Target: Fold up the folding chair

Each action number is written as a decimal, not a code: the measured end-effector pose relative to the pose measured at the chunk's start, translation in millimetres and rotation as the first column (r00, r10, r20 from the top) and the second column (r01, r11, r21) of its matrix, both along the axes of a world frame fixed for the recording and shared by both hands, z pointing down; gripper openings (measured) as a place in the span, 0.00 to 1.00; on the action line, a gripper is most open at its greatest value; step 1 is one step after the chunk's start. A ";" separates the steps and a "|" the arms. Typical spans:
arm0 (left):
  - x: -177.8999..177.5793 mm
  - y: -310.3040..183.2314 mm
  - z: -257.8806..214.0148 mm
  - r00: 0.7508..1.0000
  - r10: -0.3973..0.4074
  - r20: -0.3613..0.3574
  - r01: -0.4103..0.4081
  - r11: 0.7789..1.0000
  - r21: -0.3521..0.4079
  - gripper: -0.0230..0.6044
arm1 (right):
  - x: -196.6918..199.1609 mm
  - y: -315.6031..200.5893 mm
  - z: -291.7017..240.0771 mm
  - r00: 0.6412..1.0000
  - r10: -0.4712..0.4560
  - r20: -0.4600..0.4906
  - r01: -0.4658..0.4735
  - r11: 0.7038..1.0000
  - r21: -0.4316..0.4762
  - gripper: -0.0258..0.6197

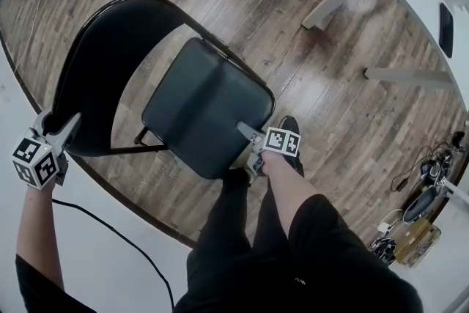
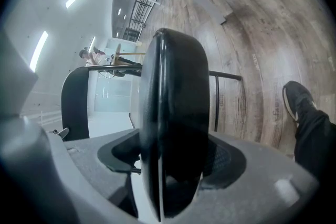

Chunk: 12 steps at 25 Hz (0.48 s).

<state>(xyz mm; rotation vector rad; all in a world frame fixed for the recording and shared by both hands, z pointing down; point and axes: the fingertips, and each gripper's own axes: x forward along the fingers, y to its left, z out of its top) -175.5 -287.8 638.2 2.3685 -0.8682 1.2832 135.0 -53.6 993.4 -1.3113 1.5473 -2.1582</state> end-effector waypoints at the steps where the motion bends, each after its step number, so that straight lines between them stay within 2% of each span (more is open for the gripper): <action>1: 1.0 1.6 -1.8 1.000 0.000 0.000 0.000 1.000 0.002 0.36 | -0.3 0.4 -1.7 1.000 -0.001 0.001 0.001 1.000 -0.001 0.54; 12: 17.1 19.1 -12.9 1.000 -0.010 0.000 0.010 1.000 0.026 0.35 | 5.2 4.2 -14.4 1.000 -0.002 -0.014 0.001 1.000 -0.026 0.52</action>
